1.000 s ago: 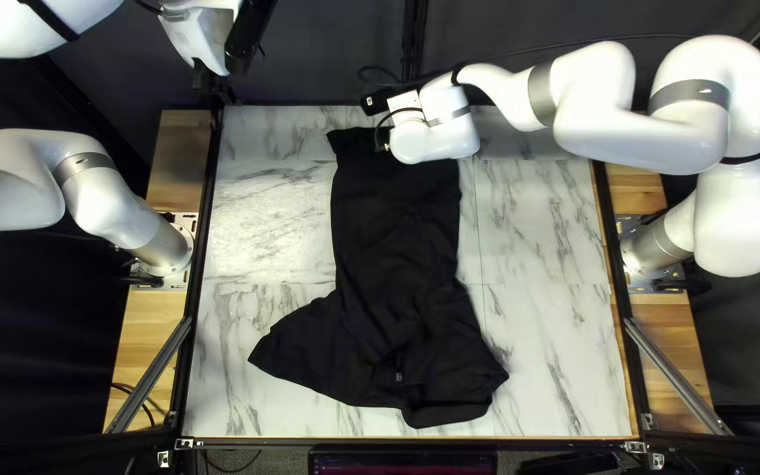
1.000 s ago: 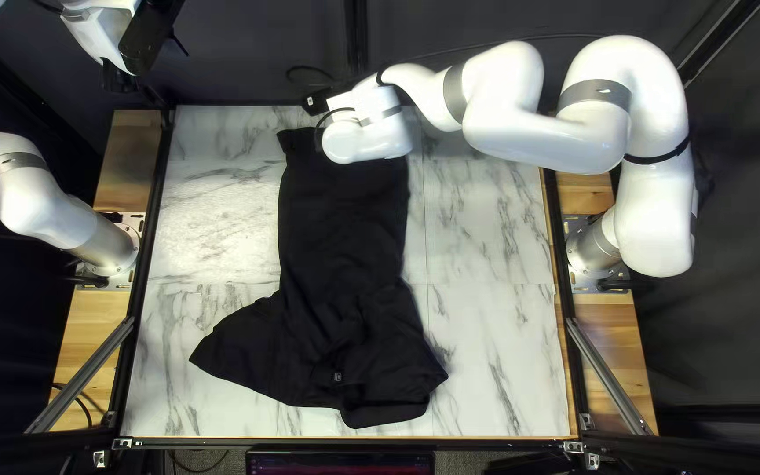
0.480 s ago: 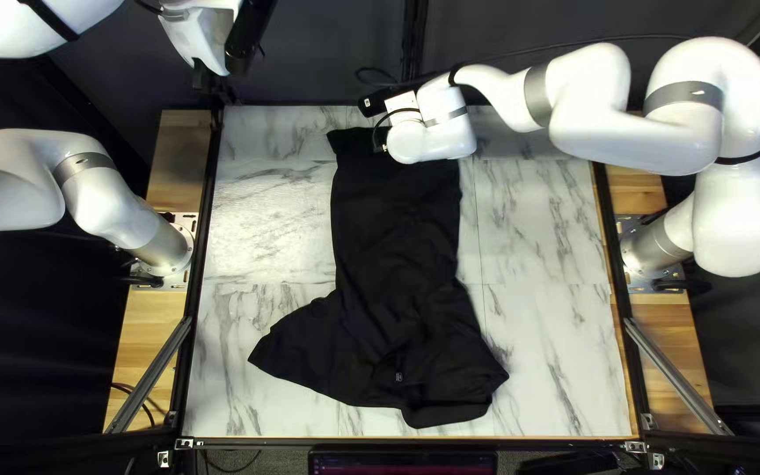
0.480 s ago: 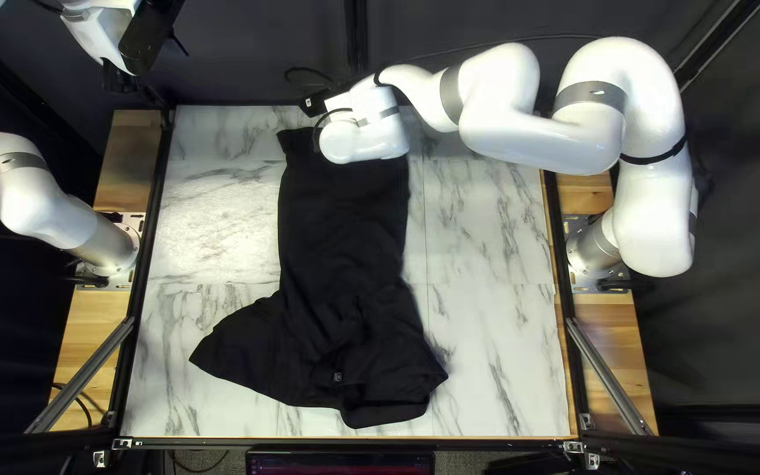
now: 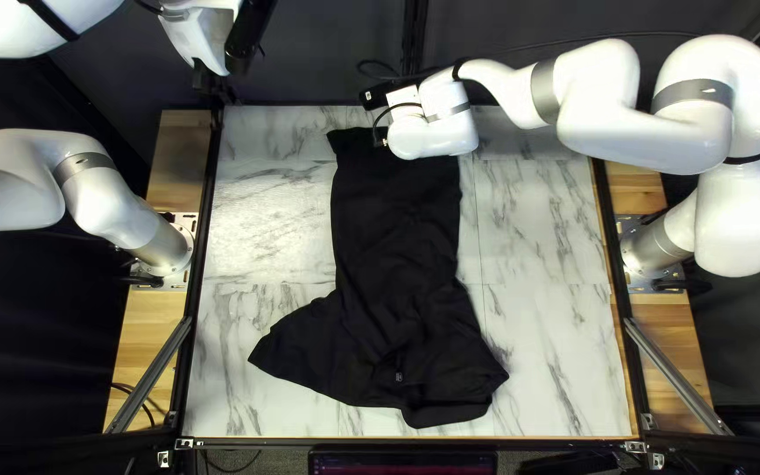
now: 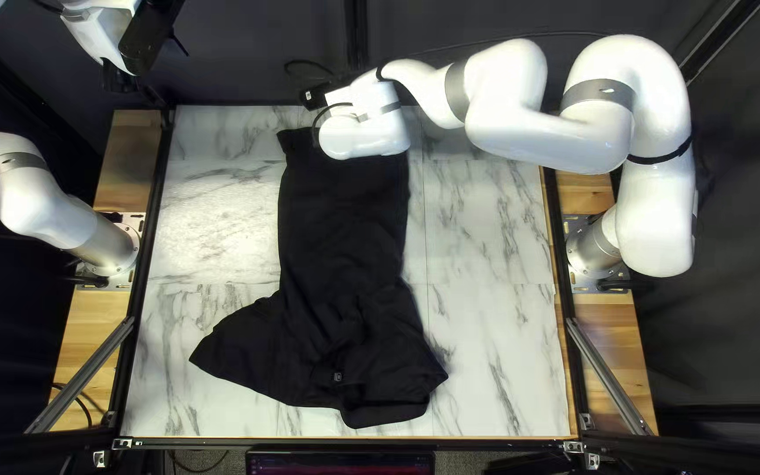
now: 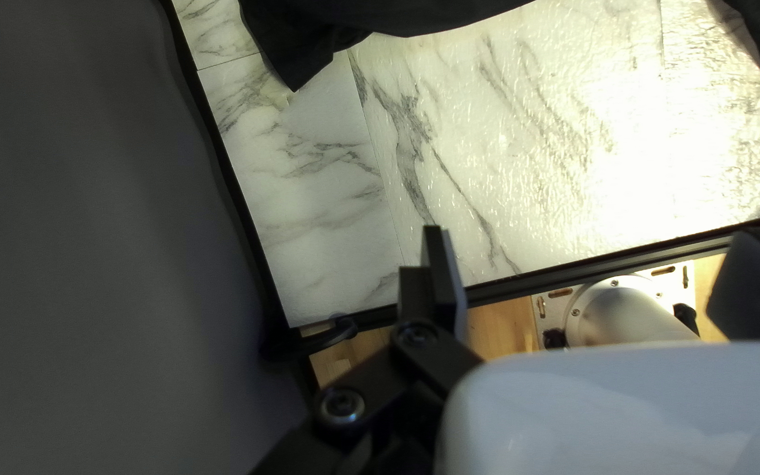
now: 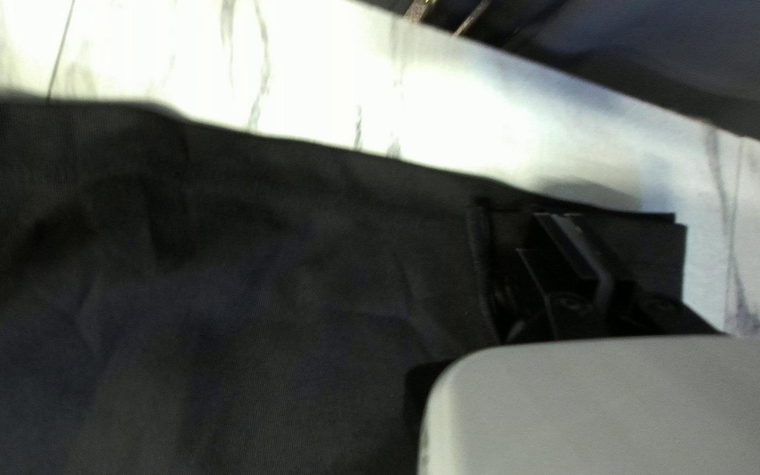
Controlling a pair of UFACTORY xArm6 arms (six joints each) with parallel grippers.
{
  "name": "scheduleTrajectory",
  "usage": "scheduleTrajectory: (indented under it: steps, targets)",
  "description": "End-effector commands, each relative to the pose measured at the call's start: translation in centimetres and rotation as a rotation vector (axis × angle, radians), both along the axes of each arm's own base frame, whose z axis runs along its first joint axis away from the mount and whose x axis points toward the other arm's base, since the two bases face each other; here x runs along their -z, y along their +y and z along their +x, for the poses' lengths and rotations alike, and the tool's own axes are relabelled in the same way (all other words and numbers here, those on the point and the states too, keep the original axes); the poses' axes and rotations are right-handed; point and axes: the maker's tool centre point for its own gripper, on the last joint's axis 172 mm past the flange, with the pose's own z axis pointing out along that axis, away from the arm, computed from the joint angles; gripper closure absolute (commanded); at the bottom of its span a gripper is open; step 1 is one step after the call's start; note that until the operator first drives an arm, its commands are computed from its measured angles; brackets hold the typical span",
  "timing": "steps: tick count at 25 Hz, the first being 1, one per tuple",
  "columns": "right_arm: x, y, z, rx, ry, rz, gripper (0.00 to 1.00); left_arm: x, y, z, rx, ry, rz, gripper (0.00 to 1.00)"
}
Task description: Fold t-shirt
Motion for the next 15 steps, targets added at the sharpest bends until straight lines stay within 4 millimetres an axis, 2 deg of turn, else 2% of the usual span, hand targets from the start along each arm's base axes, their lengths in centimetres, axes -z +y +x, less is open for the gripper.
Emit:
scheduleTrajectory:
  steps: [1,6,7,8,9,11,15]
  targets:
    - [-0.1,-0.5,0.0,0.023,-0.005,-0.011,1.0,0.0,0.0,0.0,0.0,0.0,0.0,0.0]
    - [0.3,-0.3,0.2,0.031,-0.005,-0.011,1.0,0.0,0.0,0.0,0.0,0.0,0.0,0.0]
    - [0.3,-0.1,0.2,0.03,-0.005,-0.009,0.96,0.0,0.0,0.0,0.0,0.0,0.0,0.0]
    - [0.3,-0.1,0.2,0.03,-0.005,-0.009,0.05,0.0,0.0,0.0,0.0,0.0,0.0,0.0]
    - [0.1,0.2,0.4,0.028,-0.004,-0.007,0.0,0.0,0.0,0.0,0.0,0.0,0.0,0.0]
    - [-0.2,0.7,0.4,0.03,-0.004,-0.008,0.0,0.0,0.0,0.0,0.0,0.0,0.0,0.0]
    - [-2.5,3.1,0.2,0.046,-0.013,-0.026,0.0,0.0,0.0,0.0,0.0,0.0,0.0,0.0]
